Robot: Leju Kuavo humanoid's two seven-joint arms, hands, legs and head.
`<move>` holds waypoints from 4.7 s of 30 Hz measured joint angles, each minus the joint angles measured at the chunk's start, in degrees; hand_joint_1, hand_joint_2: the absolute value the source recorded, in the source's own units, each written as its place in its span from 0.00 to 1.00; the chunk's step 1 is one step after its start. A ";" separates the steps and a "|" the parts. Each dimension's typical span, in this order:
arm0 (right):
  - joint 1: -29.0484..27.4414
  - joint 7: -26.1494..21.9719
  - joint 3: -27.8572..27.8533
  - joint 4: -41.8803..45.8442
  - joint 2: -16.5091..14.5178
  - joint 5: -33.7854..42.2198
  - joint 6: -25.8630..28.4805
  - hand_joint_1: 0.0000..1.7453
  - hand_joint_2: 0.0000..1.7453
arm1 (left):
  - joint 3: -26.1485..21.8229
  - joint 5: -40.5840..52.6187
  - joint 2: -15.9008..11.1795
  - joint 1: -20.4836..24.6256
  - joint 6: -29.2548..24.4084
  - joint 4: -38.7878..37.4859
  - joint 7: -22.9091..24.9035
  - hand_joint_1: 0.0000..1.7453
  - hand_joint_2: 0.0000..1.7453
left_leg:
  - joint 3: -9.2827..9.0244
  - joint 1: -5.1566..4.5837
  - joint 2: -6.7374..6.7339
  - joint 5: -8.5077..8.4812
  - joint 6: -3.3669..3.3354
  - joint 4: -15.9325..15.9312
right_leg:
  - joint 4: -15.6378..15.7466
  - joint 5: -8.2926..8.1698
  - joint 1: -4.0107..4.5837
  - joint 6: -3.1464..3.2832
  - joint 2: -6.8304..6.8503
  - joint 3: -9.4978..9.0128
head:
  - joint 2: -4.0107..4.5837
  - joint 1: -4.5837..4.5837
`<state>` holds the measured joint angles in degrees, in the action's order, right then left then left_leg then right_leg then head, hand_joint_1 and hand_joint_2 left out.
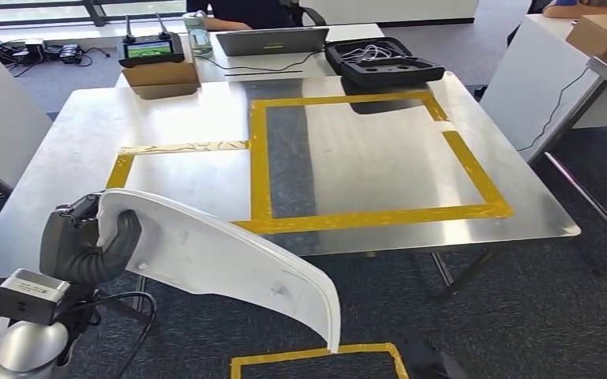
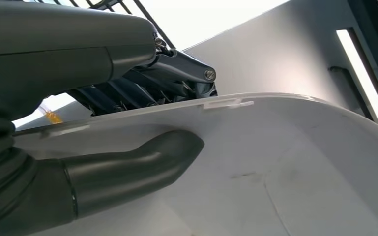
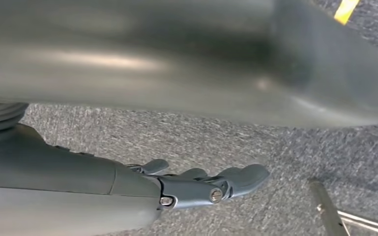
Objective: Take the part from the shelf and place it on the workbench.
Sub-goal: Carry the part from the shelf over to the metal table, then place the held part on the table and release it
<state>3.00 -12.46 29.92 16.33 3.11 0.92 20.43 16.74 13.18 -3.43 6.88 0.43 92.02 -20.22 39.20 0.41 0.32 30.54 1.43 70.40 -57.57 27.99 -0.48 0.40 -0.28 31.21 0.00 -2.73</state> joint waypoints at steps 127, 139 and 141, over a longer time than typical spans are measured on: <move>0.22 -0.69 5.49 -0.02 0.06 -1.70 -3.28 0.00 0.00 | -7.09 23.69 -7.91 35.04 -4.96 -68.91 4.85 1.00 1.00 | -8.24 -0.58 0.09 -2.53 -1.31 -13.06 | -0.35 -2.13 0.24 -0.90 -0.17 3.04 | 0.00 0.09; 0.01 -1.25 5.90 -0.04 0.62 -0.94 -2.92 0.00 0.00 | -6.79 23.36 -7.31 34.98 -8.34 -68.91 5.55 0.00 1.00 | -8.24 -0.58 0.09 -2.53 -1.31 -13.06 | -0.35 -2.13 0.23 -0.90 -0.16 3.03 | -0.01 0.09; -0.07 -1.35 5.92 -0.04 0.71 -0.85 -2.86 0.00 0.00 | -6.78 23.06 -7.18 34.89 -9.03 -68.91 5.64 0.00 0.75 | -8.24 -0.58 0.10 -2.53 -1.31 -13.06 | -0.35 -2.13 0.24 -0.90 -0.16 3.03 | -0.02 0.09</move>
<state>2.93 -13.81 35.84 16.28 3.81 0.08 17.57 9.96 36.24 -10.61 41.77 -8.61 23.10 -14.58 30.96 -0.17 0.41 28.01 0.11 57.34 -57.92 25.85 -0.24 -0.51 -0.44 34.25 -0.02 -2.64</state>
